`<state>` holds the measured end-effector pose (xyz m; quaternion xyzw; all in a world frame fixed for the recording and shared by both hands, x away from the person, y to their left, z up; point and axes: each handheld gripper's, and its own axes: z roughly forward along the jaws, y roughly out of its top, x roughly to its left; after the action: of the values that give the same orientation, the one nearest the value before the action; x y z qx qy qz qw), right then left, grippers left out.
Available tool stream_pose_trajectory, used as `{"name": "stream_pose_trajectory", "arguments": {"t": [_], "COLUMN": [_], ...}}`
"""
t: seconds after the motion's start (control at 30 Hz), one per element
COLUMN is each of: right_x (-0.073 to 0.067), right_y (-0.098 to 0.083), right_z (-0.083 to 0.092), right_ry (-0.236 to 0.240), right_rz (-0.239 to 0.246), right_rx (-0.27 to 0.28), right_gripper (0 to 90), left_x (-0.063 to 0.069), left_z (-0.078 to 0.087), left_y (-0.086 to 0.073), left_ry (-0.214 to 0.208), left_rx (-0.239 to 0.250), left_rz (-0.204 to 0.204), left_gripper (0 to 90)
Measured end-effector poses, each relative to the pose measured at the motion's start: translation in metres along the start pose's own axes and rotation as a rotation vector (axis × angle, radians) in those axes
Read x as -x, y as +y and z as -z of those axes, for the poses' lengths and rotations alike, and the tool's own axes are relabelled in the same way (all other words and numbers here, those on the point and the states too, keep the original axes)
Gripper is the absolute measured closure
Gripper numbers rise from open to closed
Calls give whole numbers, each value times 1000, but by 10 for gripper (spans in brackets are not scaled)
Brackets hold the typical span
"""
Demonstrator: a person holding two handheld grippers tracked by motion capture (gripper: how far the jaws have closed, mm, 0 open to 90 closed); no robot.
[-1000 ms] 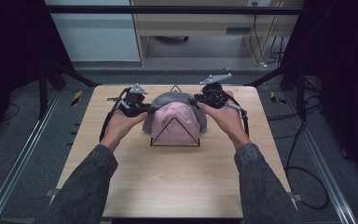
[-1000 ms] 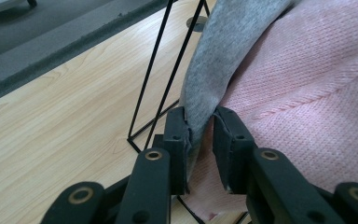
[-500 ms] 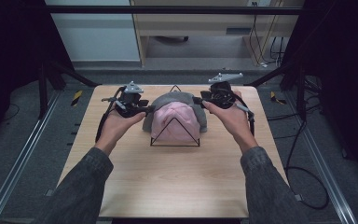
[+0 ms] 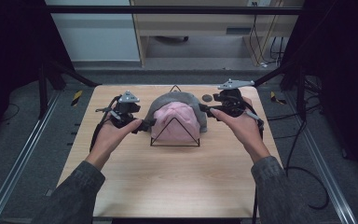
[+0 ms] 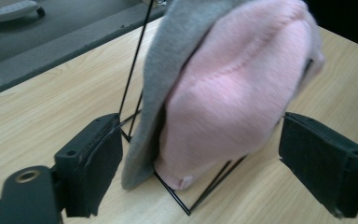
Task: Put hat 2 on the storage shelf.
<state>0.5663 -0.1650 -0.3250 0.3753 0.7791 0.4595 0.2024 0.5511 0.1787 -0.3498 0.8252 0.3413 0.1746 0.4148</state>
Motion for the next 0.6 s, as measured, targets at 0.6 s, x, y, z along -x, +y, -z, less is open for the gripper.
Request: {"name": "stream_pose_trajectory", "arguments": {"t": [0.6], "right_x": [-7], "right_y": [-77], "right_z": [35], "right_ry": [-30], "right_rz": [9], "right_rx": [-10], "right_gripper": [90], "left_x": [21], "left_z": [11], "left_y": [-68], "left_ry": [-6], "left_rx": [-49], "left_rz": [-35], "left_gripper": [65]}}
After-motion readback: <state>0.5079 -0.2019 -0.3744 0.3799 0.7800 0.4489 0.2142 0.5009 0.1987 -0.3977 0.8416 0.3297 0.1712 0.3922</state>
